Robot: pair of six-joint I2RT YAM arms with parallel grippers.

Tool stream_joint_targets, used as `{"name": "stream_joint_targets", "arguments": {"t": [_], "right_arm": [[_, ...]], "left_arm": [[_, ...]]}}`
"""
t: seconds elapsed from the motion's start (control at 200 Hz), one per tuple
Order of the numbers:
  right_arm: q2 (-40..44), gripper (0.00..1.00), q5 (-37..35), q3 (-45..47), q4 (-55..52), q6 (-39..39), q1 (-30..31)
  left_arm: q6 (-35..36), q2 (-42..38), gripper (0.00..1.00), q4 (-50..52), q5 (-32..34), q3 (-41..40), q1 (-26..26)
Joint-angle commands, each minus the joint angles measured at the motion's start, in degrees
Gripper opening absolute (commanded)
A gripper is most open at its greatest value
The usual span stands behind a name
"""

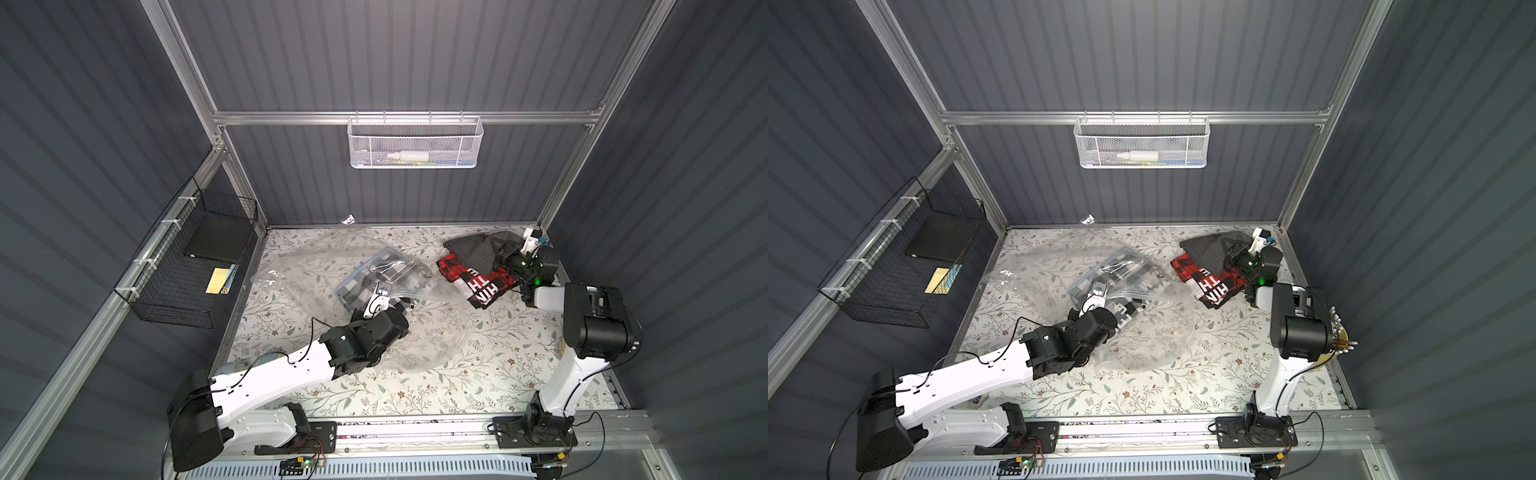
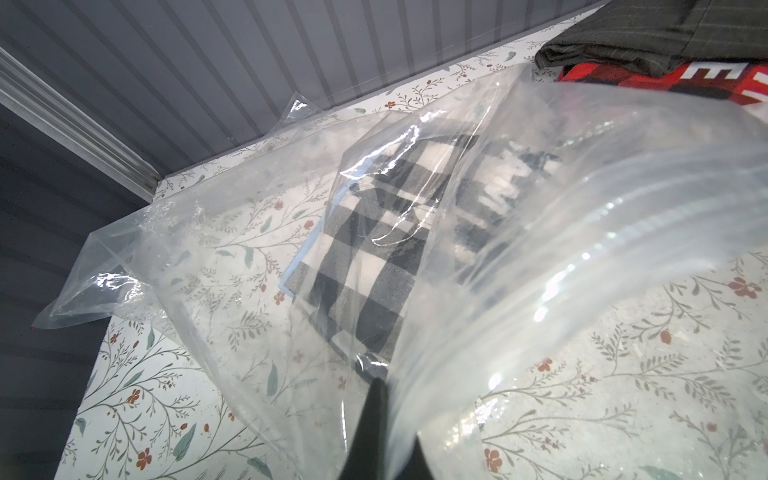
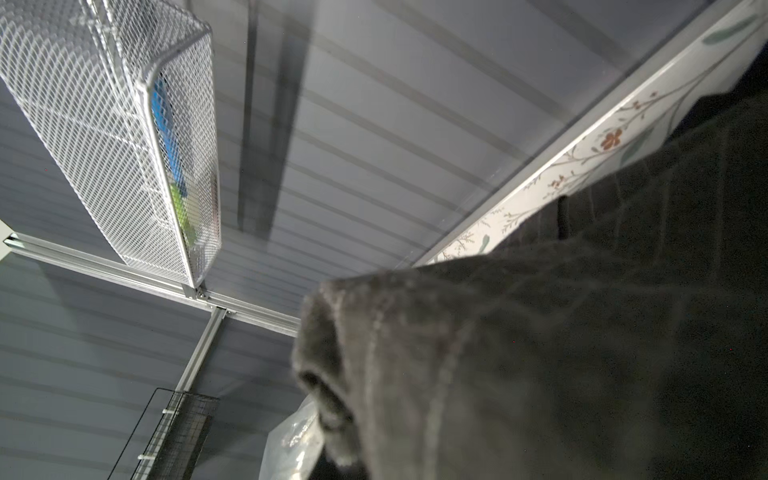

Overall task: Take the shirt out of the vacuum bag
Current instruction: Place the shirt at the center of the board.

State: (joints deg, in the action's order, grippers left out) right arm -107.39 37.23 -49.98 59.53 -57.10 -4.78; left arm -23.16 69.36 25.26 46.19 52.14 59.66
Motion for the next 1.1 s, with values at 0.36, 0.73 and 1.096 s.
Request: {"name": "stream_joint_targets", "arguments": {"t": [0.36, 0.73, 1.096], "right_arm": [[8.4, 0.49, -7.1, 12.0, 0.8, 6.6, 2.9], [16.1, 0.67, -15.1, 16.5, -5.8, 14.1, 9.2], [11.6, 0.44, -15.7, 12.2, -10.7, 14.6, 11.6]], "left_arm": [[0.2, -1.3, 0.00, 1.0, 0.4, -0.6, 0.1], [0.2, -1.4, 0.00, 0.7, 0.1, -0.9, 0.1], [0.1, -1.9, 0.00, 1.0, 0.1, -1.0, 0.1]]}}
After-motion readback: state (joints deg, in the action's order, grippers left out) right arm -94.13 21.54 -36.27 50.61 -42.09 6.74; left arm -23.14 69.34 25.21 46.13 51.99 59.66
